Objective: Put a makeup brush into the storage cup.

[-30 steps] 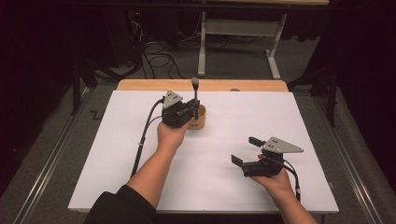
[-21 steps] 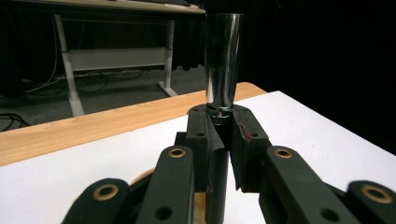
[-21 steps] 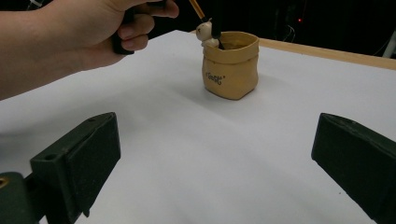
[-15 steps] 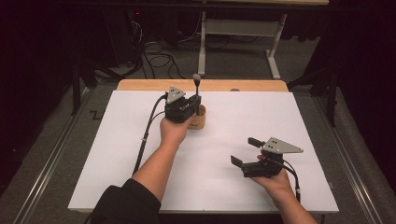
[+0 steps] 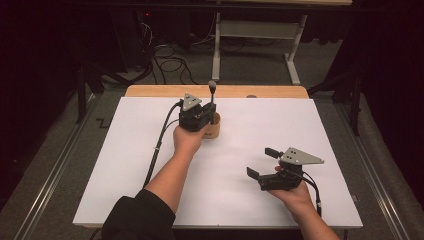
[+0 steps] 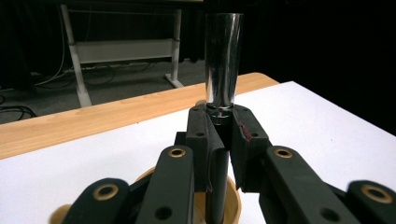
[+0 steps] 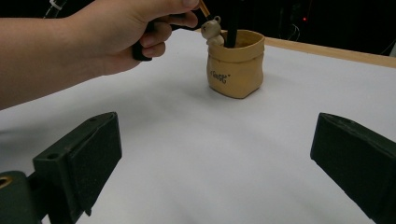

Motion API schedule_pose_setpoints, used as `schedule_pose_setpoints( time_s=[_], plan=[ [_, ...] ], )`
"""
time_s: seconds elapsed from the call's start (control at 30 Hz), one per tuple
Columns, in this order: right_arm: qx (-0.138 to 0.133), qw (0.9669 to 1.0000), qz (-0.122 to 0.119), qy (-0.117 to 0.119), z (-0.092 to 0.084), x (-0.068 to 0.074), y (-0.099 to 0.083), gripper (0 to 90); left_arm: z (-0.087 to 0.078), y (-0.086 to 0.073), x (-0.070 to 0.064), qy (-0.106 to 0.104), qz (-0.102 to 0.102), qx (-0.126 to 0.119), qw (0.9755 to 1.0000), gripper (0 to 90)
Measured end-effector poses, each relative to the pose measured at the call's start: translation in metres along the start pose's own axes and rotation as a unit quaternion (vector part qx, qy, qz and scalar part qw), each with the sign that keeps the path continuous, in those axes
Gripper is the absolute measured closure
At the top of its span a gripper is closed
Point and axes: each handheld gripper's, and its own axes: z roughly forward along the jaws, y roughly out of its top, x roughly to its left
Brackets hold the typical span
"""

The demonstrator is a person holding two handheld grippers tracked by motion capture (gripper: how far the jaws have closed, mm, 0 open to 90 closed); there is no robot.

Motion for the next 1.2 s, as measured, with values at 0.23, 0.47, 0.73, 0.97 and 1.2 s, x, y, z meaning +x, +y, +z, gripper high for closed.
schedule_pose_setpoints(
  time_s=[0.23,0.47,0.73,0.97,1.2],
  plan=[
    [0.001,1.0,0.002,0.004,0.0007,0.0006,-0.0004,2.5,0.0033,-0.0034,-0.0032,0.001,0.007,0.008,0.9999,79.0],
    [0.002,1.0,0.0,0.005,0.0009,0.0004,-0.0004,2.7,0.0044,-0.0051,-0.0031,0.004,0.011,0.014,0.9998,78.9],
    [0.002,1.0,0.0,0.006,0.0011,0.0006,-0.0005,2.8,0.0062,-0.0069,-0.0049,0.005,0.017,0.017,0.9997,78.9],
    [0.003,1.0,0.002,0.006,0.0014,0.0009,-0.0006,2.8,0.0095,-0.0096,-0.008,0.005,0.023,0.021,0.9995,78.9],
    [0.003,1.0,0.001,0.007,0.0013,0.0009,-0.0007,3.1,0.0102,-0.0098,-0.0092,0.009,0.024,0.021,0.9995,78.9]
  ],
)
